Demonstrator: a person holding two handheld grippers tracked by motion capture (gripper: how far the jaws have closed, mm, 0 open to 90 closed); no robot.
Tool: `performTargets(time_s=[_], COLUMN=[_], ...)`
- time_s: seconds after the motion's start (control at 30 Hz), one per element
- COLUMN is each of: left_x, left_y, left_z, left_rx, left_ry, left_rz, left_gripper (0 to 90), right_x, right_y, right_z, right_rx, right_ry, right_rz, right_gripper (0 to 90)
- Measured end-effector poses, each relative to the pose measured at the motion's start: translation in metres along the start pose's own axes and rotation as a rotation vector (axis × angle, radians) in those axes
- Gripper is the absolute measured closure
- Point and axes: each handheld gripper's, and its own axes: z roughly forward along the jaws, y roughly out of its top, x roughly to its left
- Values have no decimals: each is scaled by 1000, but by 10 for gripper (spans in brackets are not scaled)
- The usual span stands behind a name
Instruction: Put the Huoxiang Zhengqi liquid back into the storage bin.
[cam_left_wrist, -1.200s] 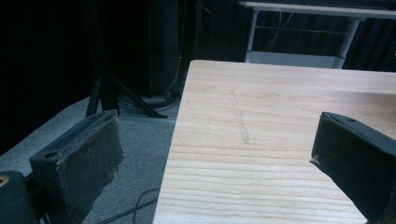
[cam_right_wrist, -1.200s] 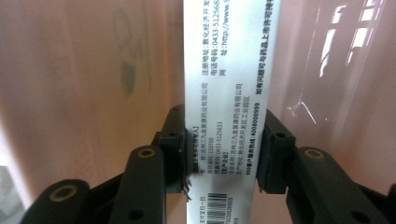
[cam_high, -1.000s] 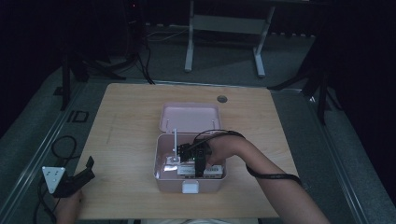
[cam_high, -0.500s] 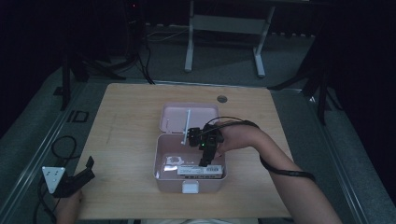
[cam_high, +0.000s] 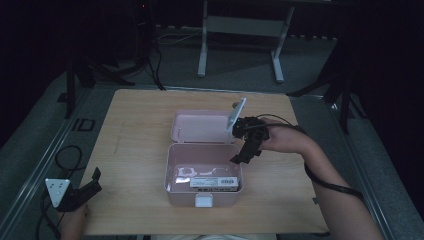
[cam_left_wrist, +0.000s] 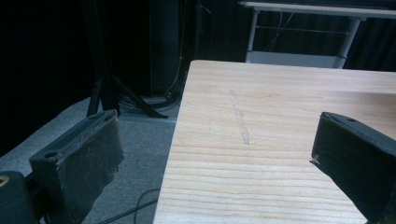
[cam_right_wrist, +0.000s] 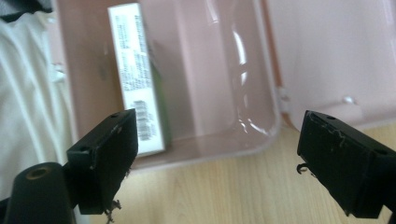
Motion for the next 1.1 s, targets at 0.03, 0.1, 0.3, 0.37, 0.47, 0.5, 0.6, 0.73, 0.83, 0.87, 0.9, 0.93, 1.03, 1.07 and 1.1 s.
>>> performTargets(time_s=[0.03,0.1,0.3,0.37,0.47,0.5,0.6,0.73,0.83,0.87,0.9,0.93,1.03,1.07,1.1], left_x=[0,0,0,0,0,0,0,0,0,0,0,0,0,0,0], left_y=[0,0,0,0,0,0,0,0,0,0,0,0,0,0,0], left_z=[0,0,0,0,0,0,0,0,0,0,0,0,0,0,0], left_rx=[0,-1,-2,-1,0,0,-1,0,1,1,-1,-1,0,0,0], left_ry=[1,1,2,1,1,1,1,-1,-3,-3,-3,-3,-2,-2,-3], left_rz=[1,1,2,2,3,2,3,3,5,5,4,4,4,4,3], left_gripper=[21,21,21,21,21,21,21,21,21,21,21,21,21,21,21], right_x=[-2,-7,-23,-28,-34,-36,-40,-45,-48,-48,-49,-50,-52,-52,-53], right_y=[-5,-16,-50,-60,-73,-78,-89,-104,-115,-115,-118,-124,-136,-136,-139], right_z=[0,-1,-1,1,8,14,29,47,60,60,64,70,85,85,88], right_rx=[-19,-46,-97,-119,-140,-147,-157,-203,-226,-226,-230,-250,-313,-313,-333], right_ry=[0,-22,-104,-132,-146,-151,-164,-155,-145,-145,-163,-175,-223,-223,-226], right_rz=[11,25,93,114,153,171,199,239,268,268,276,300,351,351,364], right_gripper=[121,122,122,122,122,122,122,122,122,122,122,122,120,120,122])
